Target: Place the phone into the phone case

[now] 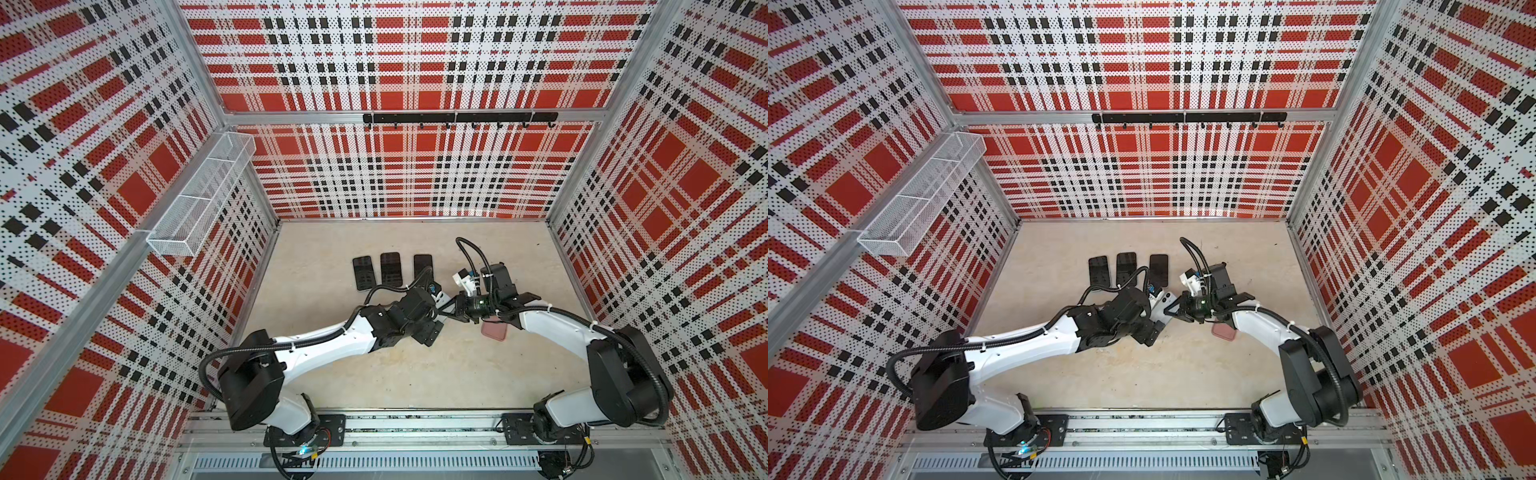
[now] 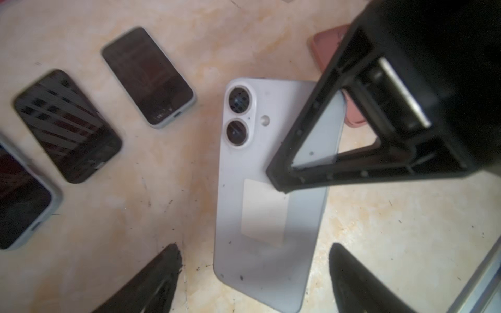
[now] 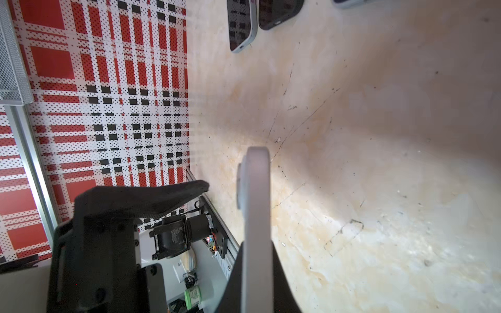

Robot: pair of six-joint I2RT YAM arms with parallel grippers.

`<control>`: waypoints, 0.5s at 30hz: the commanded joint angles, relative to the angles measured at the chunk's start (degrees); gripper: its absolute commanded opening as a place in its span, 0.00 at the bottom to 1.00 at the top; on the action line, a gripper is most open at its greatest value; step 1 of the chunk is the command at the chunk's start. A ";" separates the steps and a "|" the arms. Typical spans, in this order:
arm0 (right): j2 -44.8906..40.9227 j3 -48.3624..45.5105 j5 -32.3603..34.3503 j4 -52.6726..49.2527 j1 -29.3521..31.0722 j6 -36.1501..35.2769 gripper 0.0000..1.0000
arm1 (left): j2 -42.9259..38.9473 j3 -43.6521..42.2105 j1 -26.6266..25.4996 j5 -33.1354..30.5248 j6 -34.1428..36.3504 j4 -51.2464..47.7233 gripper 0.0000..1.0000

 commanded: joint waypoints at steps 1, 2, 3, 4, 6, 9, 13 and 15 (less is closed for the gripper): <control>-5.55 3.85 4.84 -2.10 0.12 2.72 0.00 | -5.81 0.04 -4.89 -13.63 2.72 -0.54 0.88; -6.64 4.35 5.76 -2.84 0.13 3.76 0.00 | -6.80 -0.17 -6.44 -16.79 3.71 -0.45 0.88; -7.85 4.93 6.52 -3.63 0.11 5.09 0.00 | -7.68 -0.42 -8.24 -20.08 5.11 -0.43 0.88; -8.76 5.42 6.88 -4.15 0.11 6.41 0.00 | -8.24 -0.65 -9.67 -22.93 6.45 -0.09 0.88; -10.85 6.30 7.72 -5.18 0.11 8.74 0.00 | -9.05 -1.41 -12.30 -27.26 8.87 1.74 0.88; -13.62 7.46 8.91 -7.54 0.11 10.97 0.00 | -9.44 -2.82 -14.25 -31.54 12.01 6.26 0.92; -15.94 8.61 7.37 -10.19 0.13 12.73 0.00 | -9.74 -5.12 -15.63 -32.68 17.88 14.21 0.92; -17.14 8.46 6.45 -10.27 0.06 13.87 0.00 | -9.21 -4.95 -15.73 -32.24 19.69 16.23 0.91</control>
